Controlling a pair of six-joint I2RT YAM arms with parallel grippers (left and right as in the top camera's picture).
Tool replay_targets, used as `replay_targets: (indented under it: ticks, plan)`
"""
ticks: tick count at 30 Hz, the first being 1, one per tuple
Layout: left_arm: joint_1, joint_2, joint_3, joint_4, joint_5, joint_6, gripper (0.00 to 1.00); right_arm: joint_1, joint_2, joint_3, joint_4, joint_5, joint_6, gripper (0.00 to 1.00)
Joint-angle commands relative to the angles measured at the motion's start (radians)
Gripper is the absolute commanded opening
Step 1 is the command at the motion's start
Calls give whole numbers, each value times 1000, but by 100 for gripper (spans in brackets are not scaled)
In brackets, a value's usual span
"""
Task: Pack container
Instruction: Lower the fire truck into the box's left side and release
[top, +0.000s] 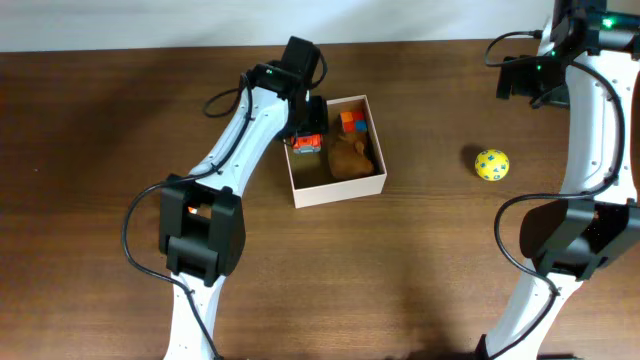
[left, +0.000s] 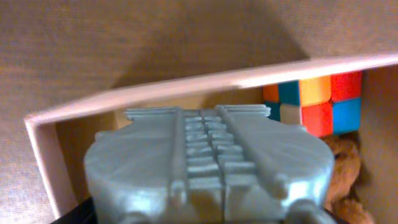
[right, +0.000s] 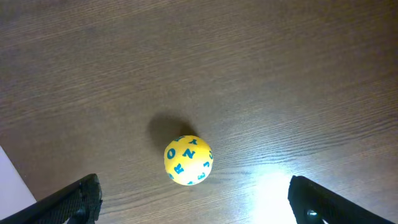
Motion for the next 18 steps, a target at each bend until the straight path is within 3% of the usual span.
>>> replay_targets:
  ticks: [1, 18]
  plan:
    - [2, 14, -3, 24, -27, -9, 43, 3, -6, 21, 0, 16, 11, 99]
    - [0, 14, -3, 3, 41, -26, 44, 3, -6, 21, 0, 16, 11, 99]
